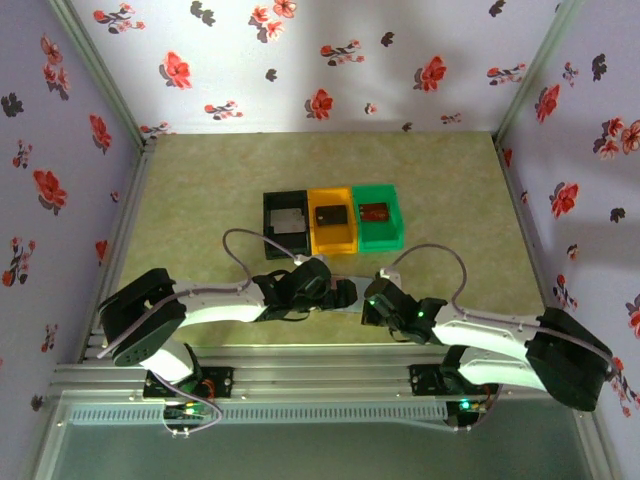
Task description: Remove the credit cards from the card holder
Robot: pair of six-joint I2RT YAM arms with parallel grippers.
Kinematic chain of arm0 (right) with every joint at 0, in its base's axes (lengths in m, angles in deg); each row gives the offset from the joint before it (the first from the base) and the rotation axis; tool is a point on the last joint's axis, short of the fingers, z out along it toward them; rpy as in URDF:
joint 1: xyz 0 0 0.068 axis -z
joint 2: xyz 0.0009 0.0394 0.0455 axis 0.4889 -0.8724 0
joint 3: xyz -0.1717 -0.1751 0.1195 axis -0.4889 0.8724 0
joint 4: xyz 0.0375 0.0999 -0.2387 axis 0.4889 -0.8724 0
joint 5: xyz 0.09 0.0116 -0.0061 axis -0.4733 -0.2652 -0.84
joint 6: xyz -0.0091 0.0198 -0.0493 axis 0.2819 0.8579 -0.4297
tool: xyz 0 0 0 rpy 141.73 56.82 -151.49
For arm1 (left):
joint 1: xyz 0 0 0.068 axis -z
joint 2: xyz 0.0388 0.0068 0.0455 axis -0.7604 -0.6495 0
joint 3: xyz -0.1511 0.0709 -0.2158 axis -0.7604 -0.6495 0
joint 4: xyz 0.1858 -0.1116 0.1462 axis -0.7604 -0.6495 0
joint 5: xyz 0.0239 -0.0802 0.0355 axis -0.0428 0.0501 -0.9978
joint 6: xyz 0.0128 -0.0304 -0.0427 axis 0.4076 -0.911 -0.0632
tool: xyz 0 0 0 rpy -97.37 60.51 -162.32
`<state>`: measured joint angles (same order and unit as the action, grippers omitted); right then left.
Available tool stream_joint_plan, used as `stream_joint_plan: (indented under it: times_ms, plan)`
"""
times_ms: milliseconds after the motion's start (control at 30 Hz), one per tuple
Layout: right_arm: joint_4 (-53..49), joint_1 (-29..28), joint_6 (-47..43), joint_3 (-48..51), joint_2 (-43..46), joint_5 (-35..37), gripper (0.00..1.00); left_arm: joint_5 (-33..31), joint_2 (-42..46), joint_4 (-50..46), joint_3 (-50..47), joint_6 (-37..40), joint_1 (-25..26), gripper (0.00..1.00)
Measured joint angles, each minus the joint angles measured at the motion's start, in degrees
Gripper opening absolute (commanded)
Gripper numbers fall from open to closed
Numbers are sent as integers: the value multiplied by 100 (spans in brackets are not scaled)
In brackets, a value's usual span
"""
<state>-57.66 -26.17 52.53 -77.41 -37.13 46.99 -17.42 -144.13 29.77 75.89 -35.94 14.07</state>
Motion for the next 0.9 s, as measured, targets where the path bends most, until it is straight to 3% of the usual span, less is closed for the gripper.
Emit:
stream_joint_plan:
  times_ms: [900]
  plan:
    - [157,0,11,11,-90,-37,6,-66,-203,55,63,2,35,100]
